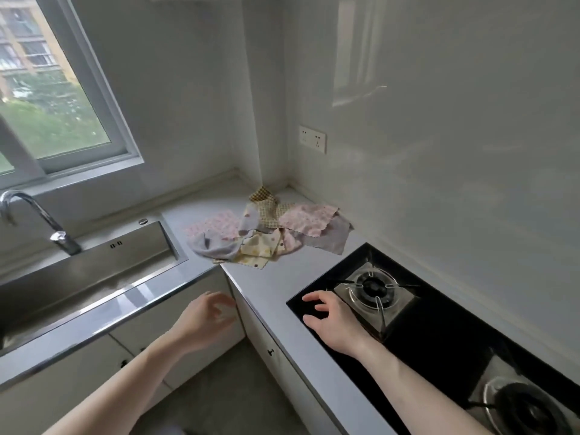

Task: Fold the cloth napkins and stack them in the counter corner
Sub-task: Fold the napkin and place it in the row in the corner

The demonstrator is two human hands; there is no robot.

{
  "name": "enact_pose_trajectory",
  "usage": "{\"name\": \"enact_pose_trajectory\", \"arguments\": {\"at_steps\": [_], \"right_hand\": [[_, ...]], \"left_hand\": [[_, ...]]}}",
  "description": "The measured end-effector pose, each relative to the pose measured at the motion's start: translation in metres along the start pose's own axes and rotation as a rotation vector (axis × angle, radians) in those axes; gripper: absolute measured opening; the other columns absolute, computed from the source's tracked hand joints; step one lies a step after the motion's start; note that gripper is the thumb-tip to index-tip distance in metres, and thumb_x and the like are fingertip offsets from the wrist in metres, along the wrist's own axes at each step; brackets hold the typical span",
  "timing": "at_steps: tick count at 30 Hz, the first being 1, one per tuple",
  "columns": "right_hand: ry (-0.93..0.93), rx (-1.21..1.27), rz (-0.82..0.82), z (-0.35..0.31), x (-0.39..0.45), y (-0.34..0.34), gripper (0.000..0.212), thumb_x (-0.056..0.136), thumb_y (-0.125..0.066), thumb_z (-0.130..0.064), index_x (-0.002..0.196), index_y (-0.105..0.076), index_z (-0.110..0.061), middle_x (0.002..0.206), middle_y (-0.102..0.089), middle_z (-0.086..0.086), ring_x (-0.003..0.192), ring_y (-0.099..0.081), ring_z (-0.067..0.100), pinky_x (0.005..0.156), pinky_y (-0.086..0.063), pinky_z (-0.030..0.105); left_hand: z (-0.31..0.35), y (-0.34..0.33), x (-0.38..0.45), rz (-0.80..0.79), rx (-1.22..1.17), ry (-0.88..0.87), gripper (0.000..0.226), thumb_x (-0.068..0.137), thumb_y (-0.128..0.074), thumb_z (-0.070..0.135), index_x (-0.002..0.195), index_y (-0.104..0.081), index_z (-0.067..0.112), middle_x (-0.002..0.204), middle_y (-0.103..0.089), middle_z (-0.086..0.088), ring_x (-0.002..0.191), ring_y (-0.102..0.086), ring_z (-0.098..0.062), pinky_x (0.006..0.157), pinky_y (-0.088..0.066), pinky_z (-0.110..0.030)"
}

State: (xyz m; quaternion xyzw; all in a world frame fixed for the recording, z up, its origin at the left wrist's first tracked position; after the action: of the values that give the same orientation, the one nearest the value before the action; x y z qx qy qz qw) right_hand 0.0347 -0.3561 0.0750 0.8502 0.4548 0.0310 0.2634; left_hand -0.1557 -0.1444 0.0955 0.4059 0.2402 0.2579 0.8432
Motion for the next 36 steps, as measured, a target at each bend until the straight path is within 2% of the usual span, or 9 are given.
{"name": "enact_pose_trajectory", "arguments": {"at_steps": [11,14,16,18,23,26,30,33,36], "right_hand": [[-0.001,0.001,0.039,-0.005,0.080,-0.015,0.030,0.091,-0.069,-0.030,0.115,-0.059,-0.044,0.132,-0.051,-0.020,0.123,-0.053,0.004,0.095,-0.046,0.023],[-0.036,-0.023,0.075,-0.002,0.104,-0.016,0.031,0.091,-0.069,-0.030,0.117,-0.058,-0.044,0.132,-0.050,-0.021,0.123,-0.052,0.003,0.097,-0.046,0.024],[-0.054,-0.034,0.117,-0.004,0.124,-0.018,0.030,0.092,-0.068,-0.030,0.117,-0.058,-0.043,0.131,-0.049,-0.023,0.122,-0.051,0.000,0.095,-0.045,0.023],[-0.067,-0.013,0.168,-0.006,0.147,-0.023,0.030,0.092,-0.068,-0.028,0.115,-0.058,-0.044,0.131,-0.050,-0.023,0.122,-0.052,0.002,0.097,-0.047,0.025],[-0.144,0.033,0.248,-0.011,0.211,-0.061,0.030,0.093,-0.068,-0.025,0.112,-0.058,-0.046,0.129,-0.049,-0.025,0.121,-0.051,0.000,0.093,-0.051,0.025],[-0.187,0.051,0.273,-0.016,0.242,-0.085,0.028,0.095,-0.066,-0.025,0.114,-0.058,-0.043,0.128,-0.050,-0.023,0.120,-0.051,-0.001,0.084,-0.049,0.018],[-0.229,0.042,0.266,-0.008,0.278,-0.111,0.027,0.094,-0.065,-0.028,0.112,-0.057,-0.046,0.129,-0.049,-0.024,0.119,-0.052,-0.003,0.099,-0.051,0.029],[-0.252,0.024,0.273,0.011,0.305,-0.120,0.027,0.093,-0.066,-0.029,0.111,-0.057,-0.046,0.128,-0.051,-0.026,0.117,-0.053,-0.005,0.099,-0.052,0.031],[-0.253,0.006,0.291,0.035,0.334,-0.133,0.029,0.091,-0.068,-0.024,0.109,-0.059,-0.045,0.127,-0.055,-0.024,0.113,-0.055,-0.004,0.094,-0.054,0.030]], "left_hand": [[-0.027,0.026,0.110,-0.023,0.009,-0.017,0.022,0.086,-0.077,0.024,0.100,-0.065,0.036,0.111,-0.060,0.007,0.091,-0.064,-0.010,0.080,-0.047,-0.025],[-0.035,0.033,0.155,-0.048,0.008,-0.047,0.022,0.086,-0.076,0.024,0.102,-0.065,0.035,0.106,-0.063,0.003,0.077,-0.060,-0.005,0.069,-0.045,-0.021],[-0.043,0.038,0.187,-0.074,-0.021,-0.081,0.021,0.088,-0.075,0.024,0.106,-0.068,0.033,0.114,-0.061,0.003,0.086,-0.063,-0.006,0.067,-0.044,-0.015],[-0.054,0.045,0.218,-0.093,-0.048,-0.110,0.019,0.090,-0.074,0.028,0.109,-0.068,0.031,0.117,-0.058,0.008,0.100,-0.064,-0.010,0.070,-0.047,-0.017],[-0.104,0.070,0.302,-0.146,-0.019,-0.169,0.014,0.093,-0.070,0.027,0.106,-0.067,0.030,0.120,-0.057,0.008,0.099,-0.064,-0.010,0.070,-0.045,-0.012],[-0.147,0.077,0.347,-0.169,0.035,-0.142,0.020,0.091,-0.068,0.018,0.106,-0.066,0.030,0.124,-0.057,0.001,0.100,-0.060,-0.013,0.071,-0.043,-0.019],[-0.195,0.077,0.400,-0.165,0.086,-0.080,0.029,0.087,-0.068,0.016,0.112,-0.065,0.030,0.126,-0.057,-0.004,0.099,-0.060,-0.017,0.081,-0.046,-0.027],[-0.218,0.066,0.439,-0.145,0.078,-0.047,0.037,0.086,-0.068,0.016,0.122,-0.064,0.025,0.135,-0.053,-0.007,0.113,-0.060,-0.024,0.094,-0.050,-0.033],[-0.238,0.052,0.474,-0.082,0.146,-0.042,0.043,0.090,-0.065,0.026,0.133,-0.058,0.025,0.147,-0.047,-0.006,0.130,-0.049,-0.027,0.107,-0.043,-0.039]]}}
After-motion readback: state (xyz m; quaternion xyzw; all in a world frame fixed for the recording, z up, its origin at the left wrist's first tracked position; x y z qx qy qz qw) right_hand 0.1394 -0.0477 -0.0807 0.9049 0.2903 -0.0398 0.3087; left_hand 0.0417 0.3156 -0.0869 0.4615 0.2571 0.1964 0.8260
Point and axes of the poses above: each hand's wrist, its own x-axis towards the middle knuckle, its own y-axis out of the back of the hand, z = x × y, the point moved 10 cm from there along x, towards the middle knuckle
